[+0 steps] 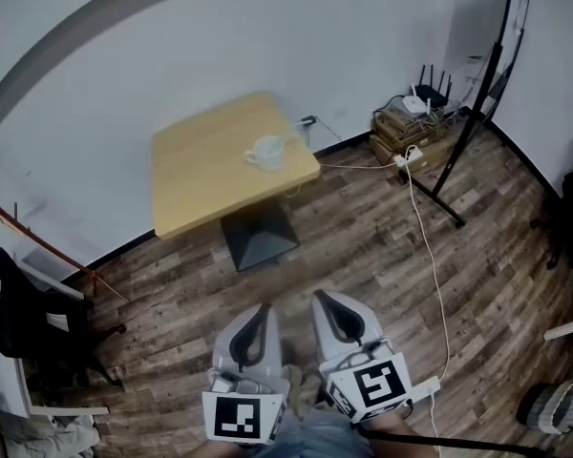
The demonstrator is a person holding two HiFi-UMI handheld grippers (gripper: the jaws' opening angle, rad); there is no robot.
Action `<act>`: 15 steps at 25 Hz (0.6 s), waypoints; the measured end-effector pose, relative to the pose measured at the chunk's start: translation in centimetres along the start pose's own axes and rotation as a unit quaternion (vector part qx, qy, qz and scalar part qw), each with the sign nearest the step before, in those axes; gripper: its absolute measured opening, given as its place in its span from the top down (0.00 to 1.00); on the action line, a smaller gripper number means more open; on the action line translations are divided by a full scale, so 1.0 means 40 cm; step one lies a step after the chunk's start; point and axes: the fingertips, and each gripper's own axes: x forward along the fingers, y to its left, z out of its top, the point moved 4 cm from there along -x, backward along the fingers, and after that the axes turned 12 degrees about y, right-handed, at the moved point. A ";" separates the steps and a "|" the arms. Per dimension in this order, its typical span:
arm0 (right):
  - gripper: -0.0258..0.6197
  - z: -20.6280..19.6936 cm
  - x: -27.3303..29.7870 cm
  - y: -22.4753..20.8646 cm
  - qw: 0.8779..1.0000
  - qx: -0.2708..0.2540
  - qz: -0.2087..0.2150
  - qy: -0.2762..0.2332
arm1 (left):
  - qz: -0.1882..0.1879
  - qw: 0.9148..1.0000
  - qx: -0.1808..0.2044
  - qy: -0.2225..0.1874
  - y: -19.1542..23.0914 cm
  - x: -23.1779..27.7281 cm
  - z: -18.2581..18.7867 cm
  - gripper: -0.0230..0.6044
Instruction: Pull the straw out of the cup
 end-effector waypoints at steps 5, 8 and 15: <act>0.95 0.003 0.086 -0.041 1.000 0.006 -0.017 0.012 | -0.009 1.000 -0.021 0.006 0.073 0.093 -0.004 0.95; 0.95 0.024 0.153 -0.058 1.000 0.001 -0.021 0.019 | -0.018 1.000 -0.024 0.000 0.120 0.158 0.017 0.95; 0.95 0.082 0.339 -0.080 0.999 -0.019 -0.023 0.025 | -0.032 0.999 -0.040 -0.010 0.249 0.300 0.053 0.95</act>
